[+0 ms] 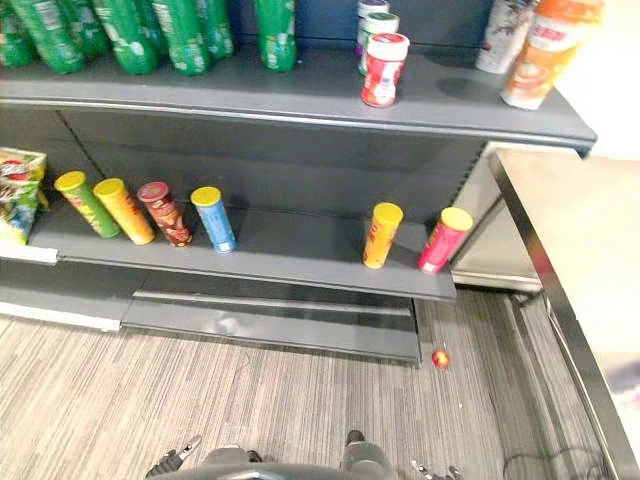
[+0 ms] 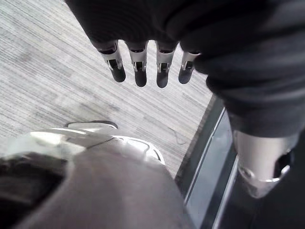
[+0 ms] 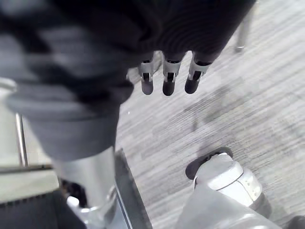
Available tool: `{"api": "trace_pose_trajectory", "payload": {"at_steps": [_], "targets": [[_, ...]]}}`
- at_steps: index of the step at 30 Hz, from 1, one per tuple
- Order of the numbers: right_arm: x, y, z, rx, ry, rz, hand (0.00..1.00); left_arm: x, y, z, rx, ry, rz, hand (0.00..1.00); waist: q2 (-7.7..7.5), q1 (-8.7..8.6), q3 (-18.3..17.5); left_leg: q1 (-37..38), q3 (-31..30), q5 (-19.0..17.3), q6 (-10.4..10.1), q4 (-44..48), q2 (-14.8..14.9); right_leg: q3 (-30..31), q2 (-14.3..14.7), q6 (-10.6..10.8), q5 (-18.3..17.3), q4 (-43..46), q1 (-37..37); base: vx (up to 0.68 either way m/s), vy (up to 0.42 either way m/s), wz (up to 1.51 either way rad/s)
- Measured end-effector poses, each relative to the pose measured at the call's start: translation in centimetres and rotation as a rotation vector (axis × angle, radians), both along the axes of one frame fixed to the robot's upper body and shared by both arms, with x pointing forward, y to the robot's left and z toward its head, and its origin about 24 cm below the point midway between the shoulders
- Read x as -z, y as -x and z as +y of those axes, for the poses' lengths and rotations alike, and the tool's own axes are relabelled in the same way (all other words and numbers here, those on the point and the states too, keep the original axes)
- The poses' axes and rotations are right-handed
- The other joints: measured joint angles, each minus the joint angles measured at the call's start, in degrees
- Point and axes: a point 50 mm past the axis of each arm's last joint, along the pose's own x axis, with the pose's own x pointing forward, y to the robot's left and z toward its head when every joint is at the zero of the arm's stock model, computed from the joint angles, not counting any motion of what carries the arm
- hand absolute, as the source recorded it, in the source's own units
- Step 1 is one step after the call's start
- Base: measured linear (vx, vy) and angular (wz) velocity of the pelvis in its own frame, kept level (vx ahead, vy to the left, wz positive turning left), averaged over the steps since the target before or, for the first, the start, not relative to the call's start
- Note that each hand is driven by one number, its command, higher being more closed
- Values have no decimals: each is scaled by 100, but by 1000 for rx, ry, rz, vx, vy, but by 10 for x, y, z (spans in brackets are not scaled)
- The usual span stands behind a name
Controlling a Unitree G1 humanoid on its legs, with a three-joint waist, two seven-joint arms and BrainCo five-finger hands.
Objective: Put the gum and the chips on the shelf.
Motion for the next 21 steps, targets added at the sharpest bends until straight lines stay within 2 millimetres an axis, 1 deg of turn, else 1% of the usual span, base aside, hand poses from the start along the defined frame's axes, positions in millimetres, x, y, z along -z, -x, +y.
{"api": "trace_pose_trajectory", "payload": {"at_steps": [1,2,3,4,5,6,7,8,9,10,11,12,13,14,16,17,19,21], "targets": [[-1,-4,6,16,-9,-34,0,0,-3,-1,-43,7,-18,0,133,13,34,-34,320,-136,110,113,272,14,172,-12,526,-249,-174,-205,202,-155],[0,-5,12,30,-21,-43,0,-1,-3,-1,-65,8,-26,0,134,15,64,-25,479,-144,110,110,372,-158,213,-57,614,-303,-218,-206,194,-155],[2,2,22,79,-55,-37,0,-3,-10,1,-81,0,-57,0,125,-10,91,-14,754,-116,160,73,540,-662,135,-290,457,39,-321,-159,200,-120],[4,13,28,136,-74,-18,0,-5,-20,0,-76,-2,-92,0,88,8,88,36,969,-49,193,-67,592,-1182,-124,-490,289,520,-351,-127,214,-104],[5,17,30,145,-79,-7,0,-6,-24,-2,-71,2,-106,0,70,2,94,87,1064,-3,202,-158,587,-1389,-277,-568,235,743,-321,-55,211,-99],[6,21,31,148,-82,11,0,-7,-30,-3,-62,3,-123,0,30,3,96,245,1375,177,226,-407,526,-1716,-557,-659,163,1117,-199,-13,172,-93],[6,19,31,149,-81,12,0,-7,-31,-7,-50,14,-127,0,1,-2,90,351,1584,266,225,-577,476,-1885,-764,-677,148,1332,-68,-6,146,-108],[7,18,32,146,-81,13,0,-7,-32,-7,-35,12,-128,0,-28,3,89,443,1779,362,250,-733,403,-2015,-932,-681,146,1473,67,-11,82,-98],[8,15,34,135,-91,19,0,-8,-32,-3,-20,1,-127,0,-99,9,72,524,2008,471,267,-920,288,-2113,-1096,-727,115,1542,199,-2,-8,-99],[9,7,35,120,-99,15,0,-8,-33,-3,-2,-1,-128,0,-161,5,65,549,2253,556,267,-1036,218,-2279,-1248,-730,115,1497,427,2,-53,-98],[9,0,35,103,-100,4,0,-9,-33,-1,9,-4,-129,0,-210,13,55,551,2432,592,239,-1066,189,-2427,-1300,-730,112,1387,547,1,-134,-102],[8,-9,35,84,-100,-12,0,-9,-32,2,19,-11,-124,0,-277,41,38,559,2630,637,208,-1089,164,-2556,-1286,-640,21,1074,648,-4,-186,-91],[7,-15,28,69,-87,-20,0,-9,-30,4,35,-12,-114,0,-244,28,44,585,2789,737,187,-1129,166,-2696,-1200,-564,-37,728,738,-6,-268,-87],[5,-19,21,64,-68,-26,0,-8,-30,0,57,-3,-112,0,-169,27,27,605,2930,870,161,-1218,186,-2729,-1121,-515,-70,460,758,-8,-240,-60],[5,-23,20,61,-67,-34,0,-8,-31,-2,73,-1,-109,0,-162,28,31,636,3029,934,130,-1221,228,-2735,-1079,-412,-141,366,766,1,-211,-39],[4,-28,22,56,-72,-44,0,-6,-28,-3,71,7,-95,0,-159,27,35,730,3142,996,58,-1209,320,-2734,-987,-341,-200,254,836,2,-222,-34],[4,-31,23,39,-73,-51,0,-6,-28,-4,78,7,-93,0,-155,15,37,835,3191,1116,6,-1205,428,-2726,-856,-341,-202,105,949,-18,-205,-32],[4,-33,23,51,-75,-60,0,-6,-29,-6,92,10,-93,0,-119,7,53,898,3292,1163,-51,-1184,550,-2700,-720,-342,-203,-2,985,-40,-187,-27]]}}
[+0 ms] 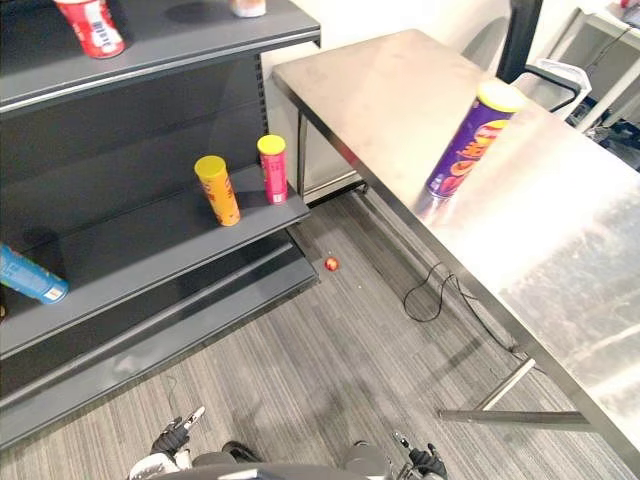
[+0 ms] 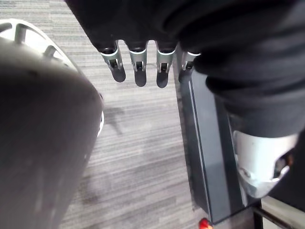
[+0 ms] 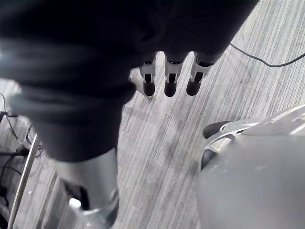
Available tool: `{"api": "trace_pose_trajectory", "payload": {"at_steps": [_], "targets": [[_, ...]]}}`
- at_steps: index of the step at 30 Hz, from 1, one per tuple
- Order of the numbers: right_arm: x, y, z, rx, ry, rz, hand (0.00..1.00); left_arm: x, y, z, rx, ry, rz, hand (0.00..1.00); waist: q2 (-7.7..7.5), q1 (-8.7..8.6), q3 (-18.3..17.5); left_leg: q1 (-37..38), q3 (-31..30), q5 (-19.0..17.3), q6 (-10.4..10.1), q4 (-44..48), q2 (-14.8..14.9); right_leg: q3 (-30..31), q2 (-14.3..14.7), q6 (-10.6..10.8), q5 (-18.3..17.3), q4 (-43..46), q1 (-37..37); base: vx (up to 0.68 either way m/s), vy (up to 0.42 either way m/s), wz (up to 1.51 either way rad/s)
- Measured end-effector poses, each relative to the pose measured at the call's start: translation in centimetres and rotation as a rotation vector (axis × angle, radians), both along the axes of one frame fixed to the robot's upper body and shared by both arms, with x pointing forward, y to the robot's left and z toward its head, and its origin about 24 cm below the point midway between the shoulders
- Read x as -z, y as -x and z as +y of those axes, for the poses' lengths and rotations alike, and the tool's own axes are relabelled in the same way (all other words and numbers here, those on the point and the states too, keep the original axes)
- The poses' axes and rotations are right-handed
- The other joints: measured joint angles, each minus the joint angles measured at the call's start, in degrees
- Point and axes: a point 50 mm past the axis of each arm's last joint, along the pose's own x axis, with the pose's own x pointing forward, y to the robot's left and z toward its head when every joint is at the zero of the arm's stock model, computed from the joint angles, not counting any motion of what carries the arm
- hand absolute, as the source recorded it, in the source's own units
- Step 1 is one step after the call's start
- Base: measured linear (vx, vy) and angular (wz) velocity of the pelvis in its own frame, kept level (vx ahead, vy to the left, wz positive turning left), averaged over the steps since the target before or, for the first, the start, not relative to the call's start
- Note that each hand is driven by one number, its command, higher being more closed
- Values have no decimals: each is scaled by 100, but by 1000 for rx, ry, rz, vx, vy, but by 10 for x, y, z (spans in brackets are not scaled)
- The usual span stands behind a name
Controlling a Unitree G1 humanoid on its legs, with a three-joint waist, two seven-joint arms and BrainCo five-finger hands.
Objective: Put the gum and the chips on the shelf.
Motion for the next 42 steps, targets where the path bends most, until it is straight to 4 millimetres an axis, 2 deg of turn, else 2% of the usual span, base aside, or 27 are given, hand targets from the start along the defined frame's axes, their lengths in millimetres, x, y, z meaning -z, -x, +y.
{"api": "trace_pose_trajectory", "payload": {"at_steps": [5,8,11,12,13,14,15,17,19,20,21,22,24,27,29,31,34,39,42], "targets": [[-1,4,-7,9,17,9,0,0,-2,-3,21,2,0,0,79,-54,52,-6,35,89,-8,128,91,18,40,-33,-275,-34,-8,-73,-94,-12],[1,10,-7,36,6,21,0,0,-1,-2,15,1,4,0,73,-160,101,-17,40,76,-5,483,242,118,41,-64,-671,104,-15,-90,-77,-10],[3,21,-6,75,-12,47,0,1,-1,-2,2,9,5,0,179,-173,154,3,-40,89,9,1224,772,322,226,-118,-957,316,-36,-117,-110,-37],[3,25,-8,82,-9,56,0,1,0,-3,-26,23,-2,0,196,-171,163,-34,-432,183,134,1494,917,488,300,-192,-1026,388,-46,-66,-92,-78],[3,26,-10,87,-4,56,0,0,-1,-3,-37,21,-15,0,185,-163,169,-170,-1261,387,179,1690,885,751,351,-211,-1033,412,-69,-84,-126,-90],[3,26,-11,95,-1,53,0,0,0,-2,-56,26,-20,0,113,-152,202,-322,-1727,452,165,1770,812,879,358,-213,-1032,411,-90,-31,-48,-107],[2,26,-15,106,6,48,0,1,0,-6,-77,46,-28,0,131,-165,200,-426,-2779,229,-59,1635,356,1247,335,-213,-1028,413,-149,5,16,-101],[0,26,-25,114,29,47,0,2,0,-15,-94,74,-33,0,172,-161,209,-397,-3740,-196,-239,1019,-378,1737,308,-260,-891,354,-270,36,98,-108],[0,27,-26,122,29,48,0,2,0,-15,-93,75,-30,0,181,-160,212,-388,-4115,-244,-248,314,-668,2004,365,-232,-861,300,-286,53,184,-84],[-1,29,-27,124,35,50,0,3,2,-16,-93,78,-26,0,255,-152,203,-402,-4424,-213,-241,-177,-730,2196,462,-181,-848,316,-318,43,206,-84],[-1,31,-29,127,39,52,0,3,3,-17,-96,81,-25,0,289,-136,204,-402,-4592,-129,-397,-249,-759,2308,514,-121,-846,337,-360,75,225,-85],[-1,30,-26,127,35,45,0,3,4,-16,-102,76,-22,0,315,-116,135,-327,-4522,-327,-370,-267,-886,2589,478,-63,-811,221,-349,84,168,-57],[1,33,-20,130,21,45,0,3,3,-16,-106,76,-28,0,172,-124,93,-320,-4367,-503,-322,-147,-1044,2773,366,90,-654,74,-342,171,196,-39],[1,33,-16,159,12,33,0,4,6,-15,-135,75,-24,0,155,-99,54,-247,-4231,-625,-209,98,-1252,2997,189,186,-591,-100,-247,192,207,-36],[2,33,-13,170,0,30,0,5,9,-15,-133,76,-11,0,200,-102,-48,-202,-4228,-657,-154,35,-1360,3038,107,226,-521,-250,-226,188,133,-29],[2,33,-13,183,-7,23,0,6,9,-17,-107,72,3,0,274,-34,-130,-69,-4107,-657,-154,-139,-1382,3161,113,250,-388,-385,-245,118,58,-38],[1,25,-16,194,-7,-3,0,7,11,-18,-90,70,15,0,287,-1,-186,162,-3921,-657,-153,-386,-1381,3338,186,244,-163,-582,-283,75,20,-73],[3,27,-14,196,-23,20,0,6,10,-17,-2,43,30,0,159,-2,-316,196,-3918,-656,-151,-525,-1468,3429,172,260,179,-959,-371,-16,8,-43],[3,28,-15,201,-23,22,0,6,9,-16,26,36,33,0,129,4,-337,187,-3967,-655,-150,-540,-1504,3258,129,255,209,-1039,-351,-88,-26,-5]]}}
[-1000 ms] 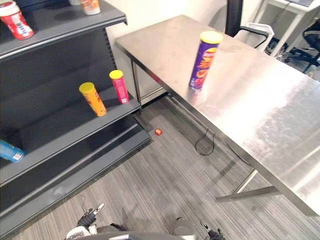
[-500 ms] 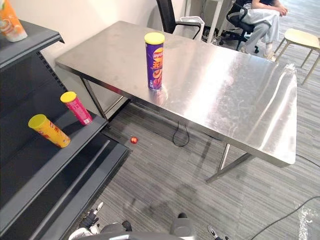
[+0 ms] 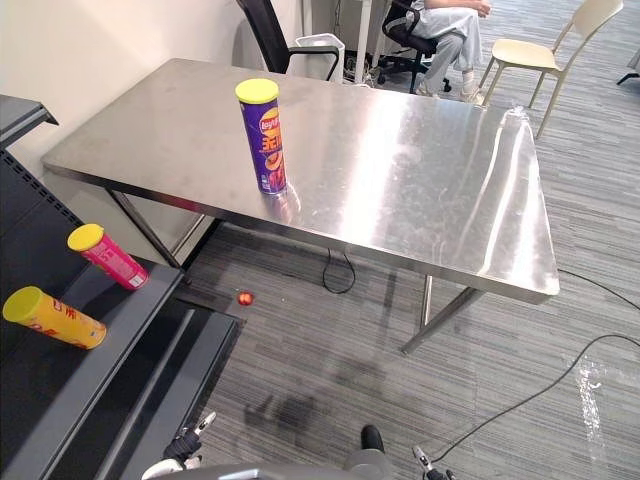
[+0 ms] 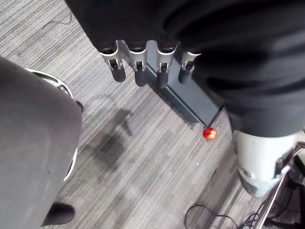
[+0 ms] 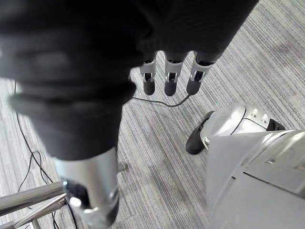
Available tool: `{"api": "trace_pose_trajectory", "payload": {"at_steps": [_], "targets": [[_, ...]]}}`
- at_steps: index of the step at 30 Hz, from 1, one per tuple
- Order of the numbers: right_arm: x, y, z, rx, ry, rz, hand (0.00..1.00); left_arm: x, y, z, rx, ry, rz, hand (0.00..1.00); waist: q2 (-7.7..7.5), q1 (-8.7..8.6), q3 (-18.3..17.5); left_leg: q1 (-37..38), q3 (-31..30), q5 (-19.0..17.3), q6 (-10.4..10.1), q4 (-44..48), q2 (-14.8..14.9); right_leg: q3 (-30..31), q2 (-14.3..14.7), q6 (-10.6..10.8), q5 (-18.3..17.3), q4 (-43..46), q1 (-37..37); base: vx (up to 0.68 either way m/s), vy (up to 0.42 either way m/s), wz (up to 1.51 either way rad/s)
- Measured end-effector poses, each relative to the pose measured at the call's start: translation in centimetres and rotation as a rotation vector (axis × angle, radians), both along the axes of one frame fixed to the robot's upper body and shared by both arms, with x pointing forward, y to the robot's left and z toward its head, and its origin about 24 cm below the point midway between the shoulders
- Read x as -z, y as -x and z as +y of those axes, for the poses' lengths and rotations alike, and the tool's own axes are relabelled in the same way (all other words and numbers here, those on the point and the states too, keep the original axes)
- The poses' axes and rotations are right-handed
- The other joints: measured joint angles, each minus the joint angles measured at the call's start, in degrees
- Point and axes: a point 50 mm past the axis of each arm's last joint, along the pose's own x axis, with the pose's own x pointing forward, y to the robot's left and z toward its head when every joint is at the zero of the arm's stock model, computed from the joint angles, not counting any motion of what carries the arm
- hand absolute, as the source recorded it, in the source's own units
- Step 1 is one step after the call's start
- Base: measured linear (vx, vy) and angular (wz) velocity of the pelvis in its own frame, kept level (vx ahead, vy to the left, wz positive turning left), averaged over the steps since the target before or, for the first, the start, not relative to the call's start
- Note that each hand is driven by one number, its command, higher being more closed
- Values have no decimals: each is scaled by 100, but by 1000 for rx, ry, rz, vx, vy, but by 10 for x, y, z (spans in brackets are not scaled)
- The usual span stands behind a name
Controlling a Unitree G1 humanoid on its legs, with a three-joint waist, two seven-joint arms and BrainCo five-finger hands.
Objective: Put the gum and the chips on the shelf.
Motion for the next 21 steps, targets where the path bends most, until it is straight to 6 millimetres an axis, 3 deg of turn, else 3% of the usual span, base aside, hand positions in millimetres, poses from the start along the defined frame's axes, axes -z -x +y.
{"api": "trace_pose_trajectory", "payload": {"at_steps": [4,8,11,15,18,19,20,21], "targets": [[-2,-1,-8,38,13,-12,0,0,0,-2,16,1,2,0,56,3,-51,-1,-229,38,50,-189,-3,-137,23,45,30,-58,-2,-107,-60,12],[-23,-28,-45,89,163,-128,0,0,1,-2,37,-4,1,0,51,21,-95,-139,-256,71,23,-255,11,-170,22,17,73,-207,-85,-150,-67,1],[-74,-72,-89,89,403,-334,0,-1,0,-1,63,-17,-2,0,52,8,-118,-355,-289,130,-32,-299,17,-179,14,3,155,-250,-311,-38,-60,1],[-177,-128,-132,146,772,-666,0,-2,-2,2,72,-30,-10,0,18,2,-97,-431,-341,260,11,-386,27,-223,84,22,286,-285,-406,44,-47,4],[-244,-152,-130,137,977,-877,0,-4,-6,1,80,-34,-27,0,-15,-9,-79,-617,-470,276,17,-378,34,-282,90,17,290,-302,-535,40,-39,12],[-254,-156,-127,132,1004,-913,0,-4,-7,1,83,-38,-31,0,-38,-9,-64,-642,-478,280,20,-384,32,-290,89,17,290,-303,-557,37,-30,12],[-280,-166,-116,99,1063,-1012,0,-5,-10,3,93,-49,-40,0,-95,-3,-29,-697,-516,281,22,-382,26,-312,81,17,290,-305,-595,28,-20,9],[-287,-169,-112,85,1082,-1041,0,-6,-11,3,93,-50,-44,0,-135,-2,-4,-709,-540,283,26,-384,20,-321,75,17,290,-307,-601,30,-20,10]]}}
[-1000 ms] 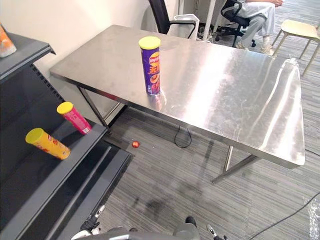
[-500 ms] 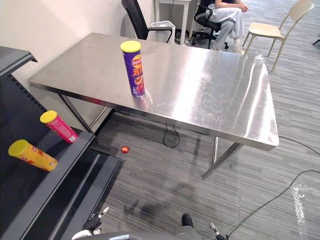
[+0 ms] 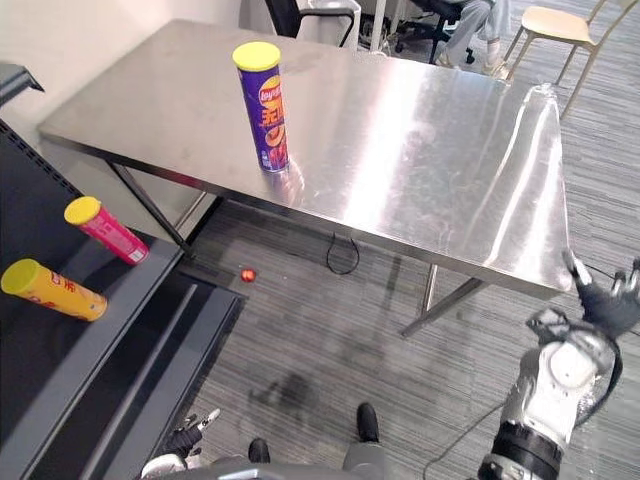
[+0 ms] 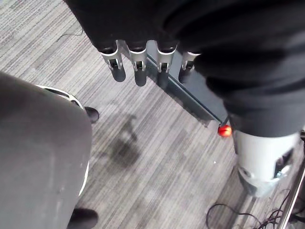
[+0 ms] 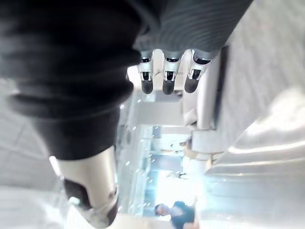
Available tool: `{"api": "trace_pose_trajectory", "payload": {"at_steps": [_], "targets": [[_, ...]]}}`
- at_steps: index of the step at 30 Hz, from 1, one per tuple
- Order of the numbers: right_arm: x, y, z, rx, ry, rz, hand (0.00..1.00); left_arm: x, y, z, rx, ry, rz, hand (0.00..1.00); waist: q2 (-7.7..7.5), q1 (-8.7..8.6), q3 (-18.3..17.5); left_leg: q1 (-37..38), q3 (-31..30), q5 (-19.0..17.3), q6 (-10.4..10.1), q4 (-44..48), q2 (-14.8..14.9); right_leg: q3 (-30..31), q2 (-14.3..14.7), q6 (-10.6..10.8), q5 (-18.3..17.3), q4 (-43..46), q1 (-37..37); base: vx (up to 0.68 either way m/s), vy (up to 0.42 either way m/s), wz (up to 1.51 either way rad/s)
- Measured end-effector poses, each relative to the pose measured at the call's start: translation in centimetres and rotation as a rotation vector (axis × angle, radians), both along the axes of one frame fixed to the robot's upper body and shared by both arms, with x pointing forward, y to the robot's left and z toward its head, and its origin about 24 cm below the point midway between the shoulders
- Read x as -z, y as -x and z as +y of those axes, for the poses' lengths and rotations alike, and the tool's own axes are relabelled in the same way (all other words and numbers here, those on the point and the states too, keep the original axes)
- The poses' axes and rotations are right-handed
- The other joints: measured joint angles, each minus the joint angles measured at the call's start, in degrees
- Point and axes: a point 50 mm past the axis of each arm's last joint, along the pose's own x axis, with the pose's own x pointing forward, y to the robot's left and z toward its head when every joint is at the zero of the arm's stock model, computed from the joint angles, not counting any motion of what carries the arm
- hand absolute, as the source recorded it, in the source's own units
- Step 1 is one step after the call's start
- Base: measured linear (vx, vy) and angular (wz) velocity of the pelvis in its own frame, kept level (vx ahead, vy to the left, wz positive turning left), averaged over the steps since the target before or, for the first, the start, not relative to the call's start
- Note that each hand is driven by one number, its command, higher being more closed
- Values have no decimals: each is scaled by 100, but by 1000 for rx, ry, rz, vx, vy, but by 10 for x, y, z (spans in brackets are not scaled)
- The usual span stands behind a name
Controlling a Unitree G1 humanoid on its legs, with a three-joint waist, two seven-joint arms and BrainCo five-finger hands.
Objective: Put the gum and the chips on the shelf.
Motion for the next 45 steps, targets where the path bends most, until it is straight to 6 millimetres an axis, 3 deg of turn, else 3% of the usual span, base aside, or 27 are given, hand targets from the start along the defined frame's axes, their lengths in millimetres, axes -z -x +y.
{"api": "trace_pose_trajectory", "payload": {"at_steps": [4,6,9,14,16,23,36,45], "targets": [[-42,-16,32,-114,155,-127,0,-3,-5,5,0,-18,-25,0,-170,21,101,-53,-105,1,2,4,-31,-72,-39,0,1,-37,10,16,-11,10],[-56,-24,42,-175,212,-166,0,-4,-6,5,12,-24,-28,0,-180,20,112,-110,-227,7,12,8,-56,-165,-68,2,2,-46,14,5,-15,20],[-78,-49,59,-287,287,-196,0,-5,-9,4,31,-30,-36,0,-137,52,198,-106,-366,18,29,17,-110,-288,-130,4,3,-56,102,-8,-7,17],[-106,-103,86,-429,327,-178,0,-9,-22,2,67,-38,-80,0,-56,244,427,-216,-531,35,56,117,-142,-419,-168,36,23,-39,110,-68,-26,15],[-127,-128,100,-479,348,-162,0,-11,-30,-1,84,-39,-102,0,30,372,582,-295,-605,60,75,158,-150,-464,-174,32,39,-27,92,-83,-35,17],[-180,-158,125,-537,372,-181,0,-18,-44,0,98,-56,-158,0,56,560,894,-424,-690,97,78,212,-151,-568,-170,26,154,-50,30,-45,-21,6],[-208,-175,143,-586,360,-149,0,-20,-47,6,68,-82,-160,0,48,642,1053,-473,-709,97,78,212,-144,-602,-166,27,156,-53,-9,0,0,0],[-206,-180,156,-649,376,-118,0,-20,-47,7,68,-85,-159,0,48,657,1053,-472,-710,97,78,213,-132,-602,-161,27,156,-53,-6,-32,-18,0]]}}
